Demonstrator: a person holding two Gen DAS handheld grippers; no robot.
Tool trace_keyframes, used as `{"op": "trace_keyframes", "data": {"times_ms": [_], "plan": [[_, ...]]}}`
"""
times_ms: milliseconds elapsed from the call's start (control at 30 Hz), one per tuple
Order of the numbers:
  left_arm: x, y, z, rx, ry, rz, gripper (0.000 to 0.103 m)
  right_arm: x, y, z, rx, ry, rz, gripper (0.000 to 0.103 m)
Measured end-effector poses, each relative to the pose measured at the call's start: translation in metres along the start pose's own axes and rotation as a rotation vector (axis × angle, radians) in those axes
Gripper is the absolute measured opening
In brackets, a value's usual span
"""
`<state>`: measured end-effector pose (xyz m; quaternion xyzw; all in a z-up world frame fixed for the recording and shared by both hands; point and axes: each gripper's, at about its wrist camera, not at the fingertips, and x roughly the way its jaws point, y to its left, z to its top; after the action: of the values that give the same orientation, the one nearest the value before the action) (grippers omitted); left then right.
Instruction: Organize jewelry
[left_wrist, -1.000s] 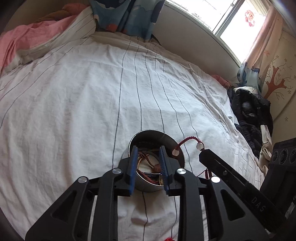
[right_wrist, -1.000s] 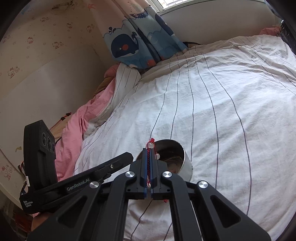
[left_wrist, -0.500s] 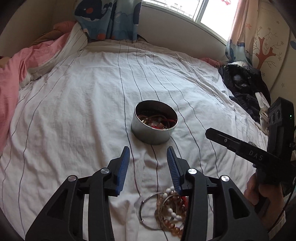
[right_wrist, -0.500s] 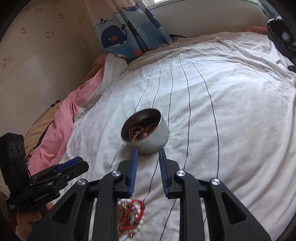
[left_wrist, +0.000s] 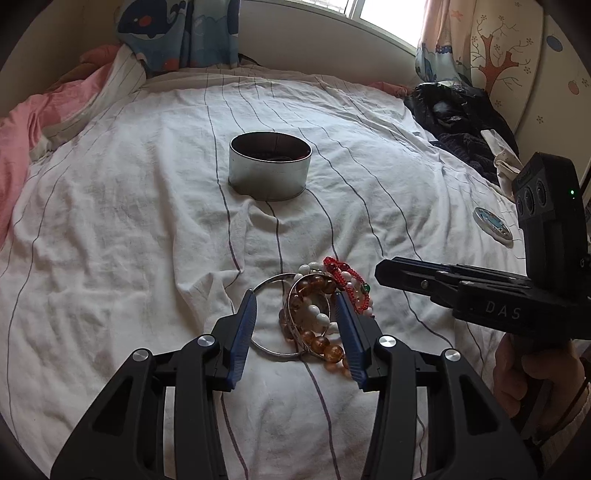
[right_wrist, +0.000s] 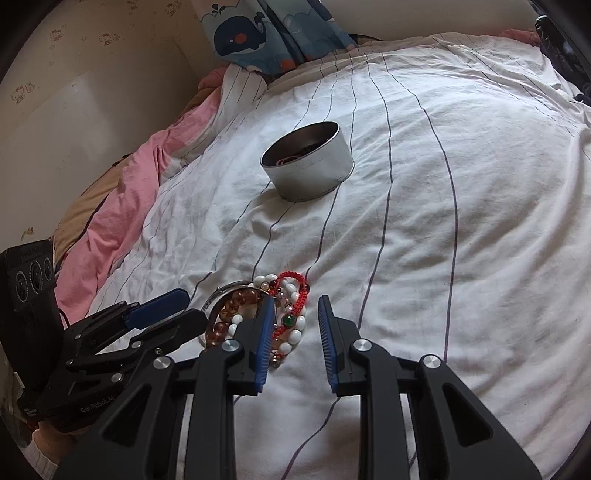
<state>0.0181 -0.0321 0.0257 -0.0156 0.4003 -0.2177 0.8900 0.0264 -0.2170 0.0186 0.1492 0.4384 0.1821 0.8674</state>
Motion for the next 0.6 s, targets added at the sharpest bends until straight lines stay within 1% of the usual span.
{"op": "trace_keyframes", "data": {"times_ms": [133, 233, 267, 300, 367, 433, 500, 533, 567, 600], "plan": [[0.003, 0.002, -0.002, -0.008, 0.005, -0.006, 0.042, 0.009, 0.003, -0.001, -0.022, 0.006, -0.022, 0.025], [0.005, 0.001, -0.001, -0.005, 0.002, -0.016, 0.042, 0.018, 0.007, -0.002, -0.053, 0.031, -0.064, 0.024], [0.007, 0.000, 0.000, -0.004, 0.003, -0.021, 0.042, 0.021, 0.008, -0.003, -0.065, 0.042, -0.077, 0.018], [0.010, 0.000, 0.001, -0.005, 0.007, -0.024, 0.042, 0.023, 0.009, -0.004, -0.078, 0.053, -0.084, 0.014], [0.016, 0.000, 0.002, -0.012, 0.021, -0.025, 0.042, 0.020, 0.012, -0.004, -0.104, 0.044, -0.111, 0.009], [0.022, 0.001, 0.002, -0.026, 0.038, -0.035, 0.042, 0.013, 0.011, -0.003, -0.121, 0.020, -0.153, 0.009], [0.027, 0.002, 0.002, -0.036, 0.056, -0.044, 0.042, 0.005, 0.004, -0.001, -0.101, -0.001, -0.170, 0.009], [0.029, 0.002, 0.002, -0.039, 0.061, -0.048, 0.040, 0.002, -0.001, 0.000, -0.090, -0.009, -0.181, 0.009], [0.029, 0.003, 0.001, -0.042, 0.064, -0.051, 0.030, 0.000, -0.006, 0.001, -0.077, -0.014, -0.190, 0.009], [0.029, 0.003, 0.001, -0.043, 0.065, -0.051, 0.024, -0.002, -0.010, 0.003, -0.064, -0.016, -0.193, 0.009]]}}
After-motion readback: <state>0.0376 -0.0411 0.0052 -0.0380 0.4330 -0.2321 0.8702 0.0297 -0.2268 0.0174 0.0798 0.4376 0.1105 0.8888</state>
